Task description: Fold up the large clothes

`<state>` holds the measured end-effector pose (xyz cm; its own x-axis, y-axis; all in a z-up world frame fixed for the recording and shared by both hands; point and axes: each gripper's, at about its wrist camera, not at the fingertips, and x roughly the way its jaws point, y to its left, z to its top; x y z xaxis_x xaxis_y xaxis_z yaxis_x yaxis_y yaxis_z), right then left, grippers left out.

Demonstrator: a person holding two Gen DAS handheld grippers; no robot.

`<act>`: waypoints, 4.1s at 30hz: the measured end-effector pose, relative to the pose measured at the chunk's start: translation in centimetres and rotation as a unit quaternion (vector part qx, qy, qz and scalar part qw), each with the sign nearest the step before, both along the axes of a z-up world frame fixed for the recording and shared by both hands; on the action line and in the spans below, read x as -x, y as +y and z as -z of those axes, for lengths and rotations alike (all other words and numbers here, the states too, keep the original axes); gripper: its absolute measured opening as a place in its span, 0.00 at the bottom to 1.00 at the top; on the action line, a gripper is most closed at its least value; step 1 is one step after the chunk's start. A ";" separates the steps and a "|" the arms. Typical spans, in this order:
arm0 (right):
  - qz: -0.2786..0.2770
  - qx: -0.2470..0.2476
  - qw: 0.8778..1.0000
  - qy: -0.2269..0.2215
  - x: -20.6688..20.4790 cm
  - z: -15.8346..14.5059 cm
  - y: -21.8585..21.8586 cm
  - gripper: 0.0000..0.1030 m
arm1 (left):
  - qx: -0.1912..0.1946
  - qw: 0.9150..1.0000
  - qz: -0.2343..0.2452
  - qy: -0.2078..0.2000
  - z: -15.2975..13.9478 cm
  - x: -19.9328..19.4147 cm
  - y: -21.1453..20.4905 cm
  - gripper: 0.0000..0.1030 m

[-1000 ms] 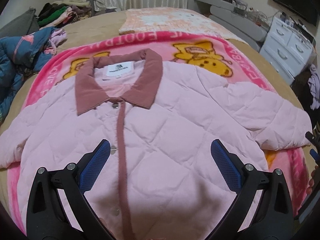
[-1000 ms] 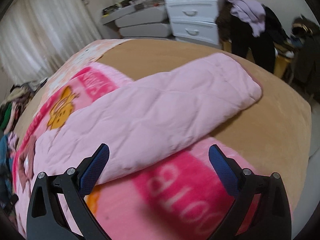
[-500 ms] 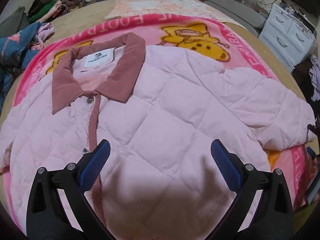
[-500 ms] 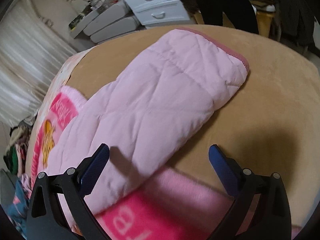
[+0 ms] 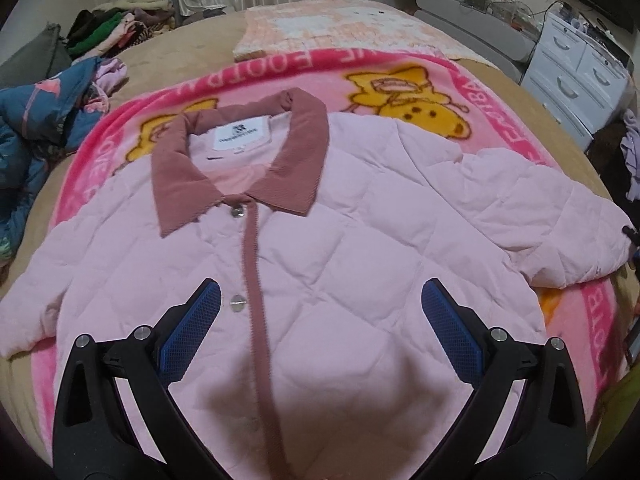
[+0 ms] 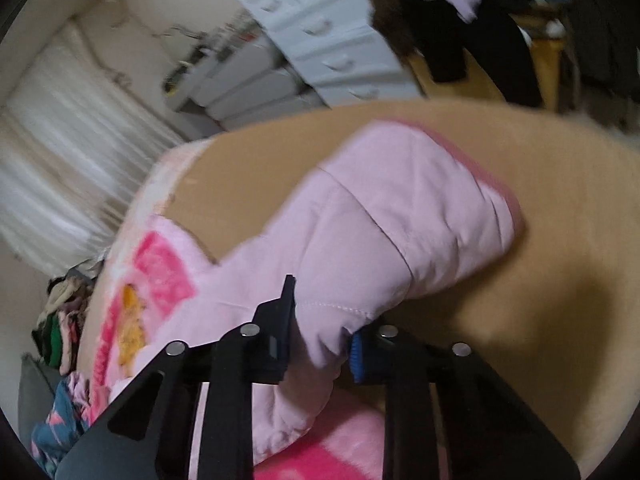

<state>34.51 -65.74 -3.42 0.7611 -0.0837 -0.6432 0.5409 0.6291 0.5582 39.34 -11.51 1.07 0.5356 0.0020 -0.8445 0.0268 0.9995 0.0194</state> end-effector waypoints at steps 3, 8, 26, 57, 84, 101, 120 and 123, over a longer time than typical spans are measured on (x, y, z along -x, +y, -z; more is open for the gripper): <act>-0.020 0.022 0.999 -0.031 0.3 -3.5 1.0 0.18 | 0.000 1.000 -0.003 -0.010 -1.3 0.3 0.9 0.91; -0.063 0.074 0.992 -0.078 0.4 -9.4 4.4 0.17 | 0.020 0.999 -0.004 -0.038 -4.0 1.3 2.9 0.91; -0.192 0.182 0.952 -0.154 -0.7 -22.1 18.6 0.16 | 0.058 0.995 -0.039 -0.073 -8.0 3.3 11.0 0.91; -0.364 0.216 0.888 -0.179 -1.6 -19.9 38.5 0.16 | 0.160 0.974 -0.132 -0.094 -8.5 5.1 24.2 0.91; -0.530 0.216 0.819 -0.044 -0.4 -2.5 55.2 0.27 | 0.236 0.963 -0.122 -0.052 -3.6 5.1 23.5 0.91; -0.536 0.201 0.820 -0.019 5.6 -4.4 50.2 0.81 | 0.304 0.944 -0.130 0.021 2.4 6.3 21.3 0.91; -0.375 0.206 0.904 0.003 8.0 -5.0 38.4 0.73 | 0.284 0.951 -0.118 -0.024 2.7 5.3 17.9 0.15; -0.353 0.196 0.915 0.002 8.4 -5.2 36.9 0.73 | 0.252 0.963 -0.073 -0.066 -2.1 4.6 16.6 0.13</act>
